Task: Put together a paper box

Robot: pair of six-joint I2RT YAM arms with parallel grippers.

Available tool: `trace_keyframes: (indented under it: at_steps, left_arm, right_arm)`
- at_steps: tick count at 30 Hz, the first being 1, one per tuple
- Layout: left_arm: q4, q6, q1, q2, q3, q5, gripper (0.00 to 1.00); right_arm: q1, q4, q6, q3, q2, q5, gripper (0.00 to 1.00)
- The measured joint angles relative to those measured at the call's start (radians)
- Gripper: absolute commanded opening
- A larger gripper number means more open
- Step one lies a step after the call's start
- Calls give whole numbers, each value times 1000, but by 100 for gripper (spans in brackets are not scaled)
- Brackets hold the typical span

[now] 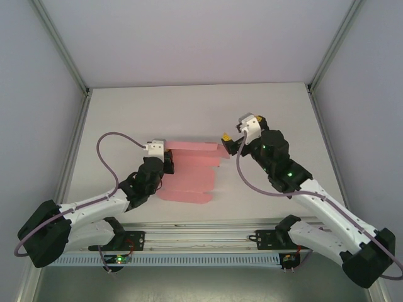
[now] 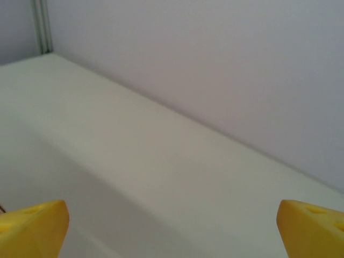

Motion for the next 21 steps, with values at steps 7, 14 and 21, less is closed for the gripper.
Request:
trace_keyframes:
  at_steps: [7, 14, 21]
  left_arm:
    - [-29, -16, 0, 0, 0, -1, 0]
    - [-74, -37, 1, 2, 0, -17, 0]
    - [-84, -57, 1, 54, 27, -19, 0]
  right_arm:
    - [0, -71, 14, 25, 93, -128, 98]
    - [5, -95, 2, 29, 125, -190, 98]
    - [93, -119, -47, 31, 129, -198, 98]
